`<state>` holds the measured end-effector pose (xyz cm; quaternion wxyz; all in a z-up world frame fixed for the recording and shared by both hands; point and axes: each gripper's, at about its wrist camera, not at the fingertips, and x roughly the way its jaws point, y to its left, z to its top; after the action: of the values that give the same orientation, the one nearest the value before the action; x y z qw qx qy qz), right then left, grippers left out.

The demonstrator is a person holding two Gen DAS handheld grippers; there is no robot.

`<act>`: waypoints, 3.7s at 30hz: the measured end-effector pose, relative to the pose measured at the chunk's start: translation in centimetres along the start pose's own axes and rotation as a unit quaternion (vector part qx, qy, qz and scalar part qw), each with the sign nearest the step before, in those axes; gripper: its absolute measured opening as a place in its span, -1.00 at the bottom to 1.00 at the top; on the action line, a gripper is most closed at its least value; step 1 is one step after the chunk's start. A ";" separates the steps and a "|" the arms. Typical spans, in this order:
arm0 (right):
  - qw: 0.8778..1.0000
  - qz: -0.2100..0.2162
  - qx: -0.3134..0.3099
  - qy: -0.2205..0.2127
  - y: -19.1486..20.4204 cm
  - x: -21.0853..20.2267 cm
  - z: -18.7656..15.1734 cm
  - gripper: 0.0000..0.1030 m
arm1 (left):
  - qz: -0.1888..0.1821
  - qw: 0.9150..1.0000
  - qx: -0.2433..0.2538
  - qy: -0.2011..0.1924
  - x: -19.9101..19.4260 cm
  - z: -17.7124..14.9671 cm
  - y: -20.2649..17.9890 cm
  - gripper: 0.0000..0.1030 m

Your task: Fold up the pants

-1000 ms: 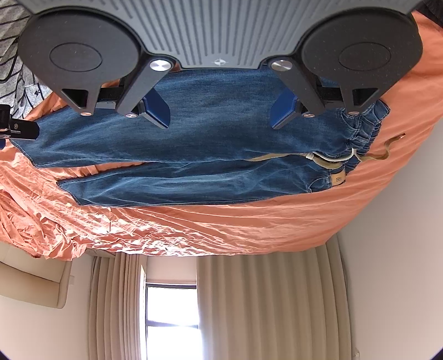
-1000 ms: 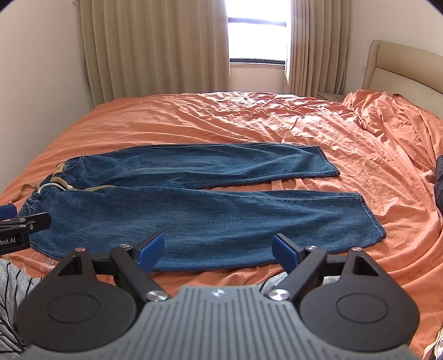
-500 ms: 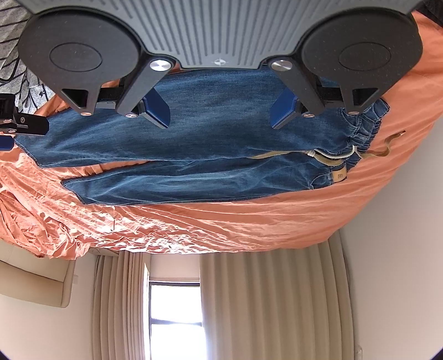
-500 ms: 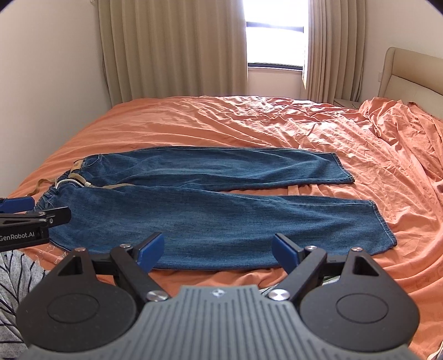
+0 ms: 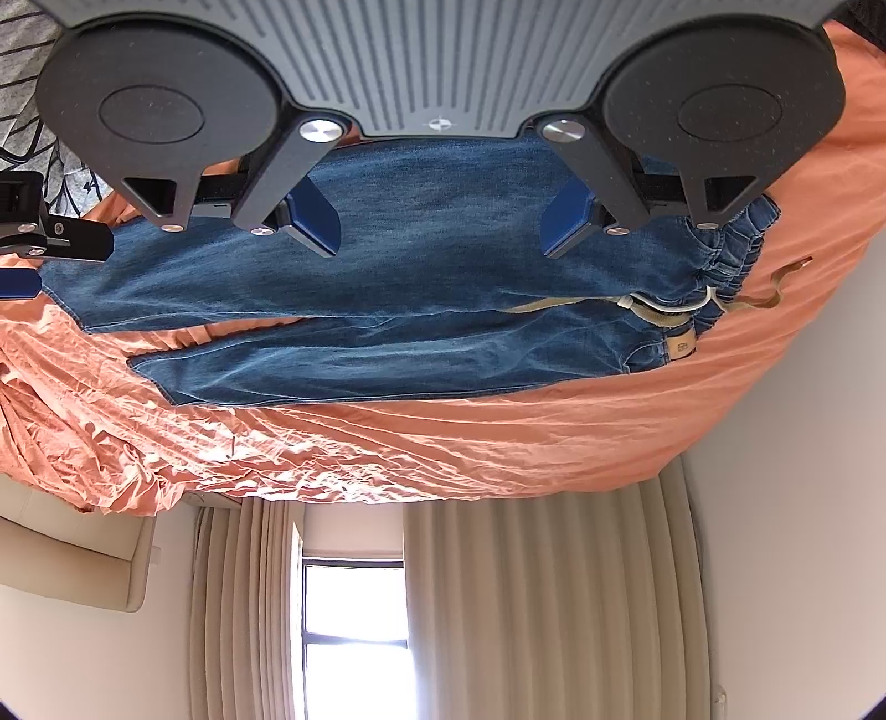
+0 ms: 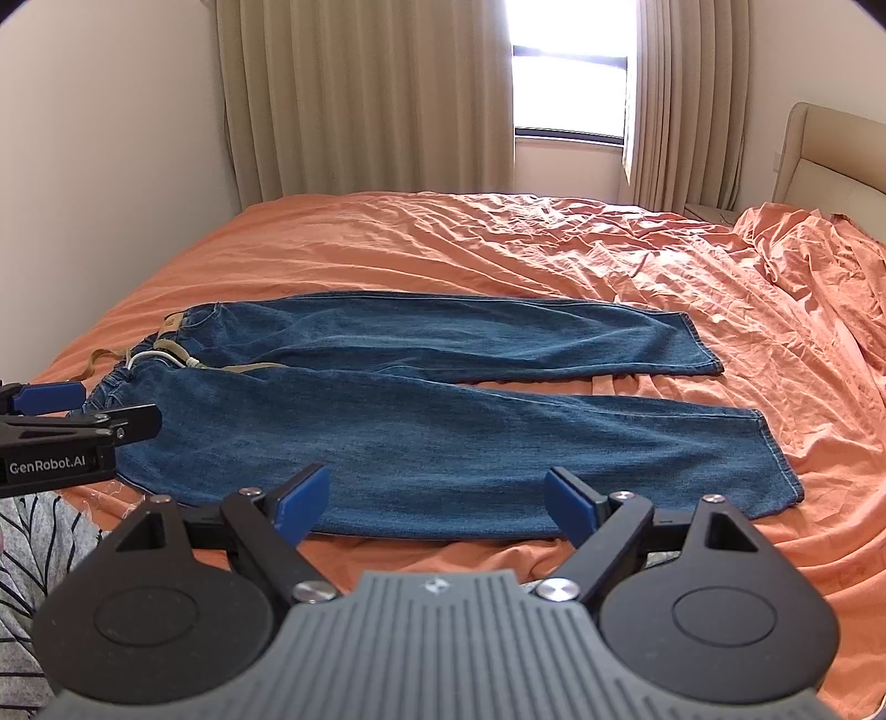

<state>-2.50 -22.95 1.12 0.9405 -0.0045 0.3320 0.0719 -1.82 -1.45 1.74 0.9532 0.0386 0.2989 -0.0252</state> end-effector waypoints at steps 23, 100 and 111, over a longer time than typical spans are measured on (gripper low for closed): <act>1.000 -0.002 -0.002 -0.001 0.2 -0.1 -0.1 0.58 | 0.000 1.000 0.001 -0.001 -0.2 0.0 0.0 0.85; 0.943 -0.060 -0.212 0.249 -24.1 18.8 -1.2 -0.38 | -0.121 0.767 0.547 0.312 16.9 -6.6 11.8 0.45; 0.913 -0.051 -0.334 0.227 -23.0 18.1 -3.7 -0.39 | -0.080 0.865 0.428 0.248 14.9 -4.8 12.0 -0.86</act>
<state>12.25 -43.52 -13.97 0.7856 -0.3514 0.4929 0.1276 8.52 10.54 -9.93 0.7323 0.4237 0.4872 -0.2165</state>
